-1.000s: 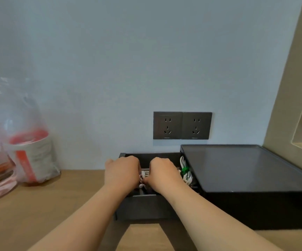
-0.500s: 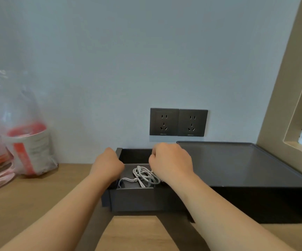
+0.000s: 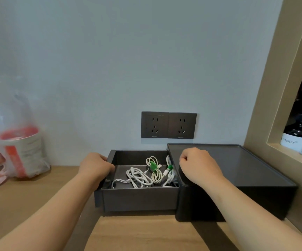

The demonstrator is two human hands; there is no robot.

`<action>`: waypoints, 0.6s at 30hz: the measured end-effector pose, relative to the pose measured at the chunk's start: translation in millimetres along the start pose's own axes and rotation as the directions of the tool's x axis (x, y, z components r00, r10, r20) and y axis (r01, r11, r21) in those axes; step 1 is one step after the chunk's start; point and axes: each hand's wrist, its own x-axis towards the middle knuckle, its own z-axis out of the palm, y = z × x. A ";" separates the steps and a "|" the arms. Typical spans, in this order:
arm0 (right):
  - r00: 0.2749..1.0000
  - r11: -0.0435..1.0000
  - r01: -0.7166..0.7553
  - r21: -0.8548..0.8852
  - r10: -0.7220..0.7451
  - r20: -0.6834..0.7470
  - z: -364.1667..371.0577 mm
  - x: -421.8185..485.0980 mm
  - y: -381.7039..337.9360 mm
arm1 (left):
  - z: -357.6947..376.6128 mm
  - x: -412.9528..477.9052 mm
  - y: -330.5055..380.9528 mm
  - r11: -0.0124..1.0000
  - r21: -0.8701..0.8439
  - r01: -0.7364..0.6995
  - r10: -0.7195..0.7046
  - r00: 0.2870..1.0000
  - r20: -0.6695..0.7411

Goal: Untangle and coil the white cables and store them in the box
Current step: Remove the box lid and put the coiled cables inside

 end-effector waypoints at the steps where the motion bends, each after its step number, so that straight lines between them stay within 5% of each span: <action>1: 1.000 1.000 -0.002 0.017 0.002 0.004 0.7 0.3 1.8 | -0.7 -1.3 1.1 1.000 -0.017 0.001 -0.001 1.000 0.000; 18: 0.983 0.990 0.124 0.061 -0.131 0.131 -6.6 -6.5 22.0 | 21.4 -24.5 10.6 0.952 -0.299 0.069 -0.066 0.998 0.022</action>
